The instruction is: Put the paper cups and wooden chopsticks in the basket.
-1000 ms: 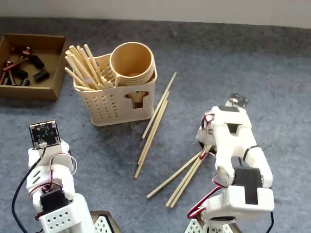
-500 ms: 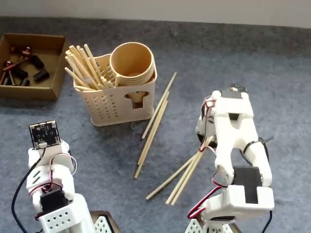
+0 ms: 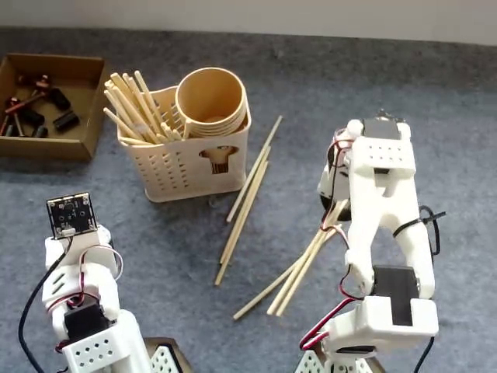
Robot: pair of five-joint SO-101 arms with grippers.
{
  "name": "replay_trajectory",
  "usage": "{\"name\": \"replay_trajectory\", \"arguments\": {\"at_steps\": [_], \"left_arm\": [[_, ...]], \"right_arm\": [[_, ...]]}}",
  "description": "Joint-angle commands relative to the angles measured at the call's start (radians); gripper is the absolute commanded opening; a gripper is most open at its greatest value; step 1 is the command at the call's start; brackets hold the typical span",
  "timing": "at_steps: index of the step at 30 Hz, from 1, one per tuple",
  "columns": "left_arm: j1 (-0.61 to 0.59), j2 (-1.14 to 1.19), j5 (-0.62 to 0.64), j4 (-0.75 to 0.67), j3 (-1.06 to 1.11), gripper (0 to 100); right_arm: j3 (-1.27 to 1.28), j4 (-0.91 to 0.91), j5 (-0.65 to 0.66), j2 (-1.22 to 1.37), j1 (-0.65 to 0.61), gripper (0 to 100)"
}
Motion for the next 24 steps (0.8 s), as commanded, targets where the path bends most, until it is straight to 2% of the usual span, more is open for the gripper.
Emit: {"name": "replay_trajectory", "arguments": {"at_steps": [1,10,14,24], "left_arm": [[0.016,-0.012,-0.008,-0.02,-0.002,1],[0.016,-0.012,-0.008,-0.02,-0.002,1],[0.016,-0.012,-0.008,-0.02,-0.002,1],[0.016,-0.012,-0.008,-0.02,-0.002,1]], "right_arm": [[-0.067,0.064,0.002,-0.007,-0.062,0.5],[-0.232,0.15,0.002,-0.01,-0.17,0.5],[-0.272,0.15,0.002,-0.093,-0.225,0.5],[-0.269,-0.031,0.002,-0.432,-0.452,0.5]]}}
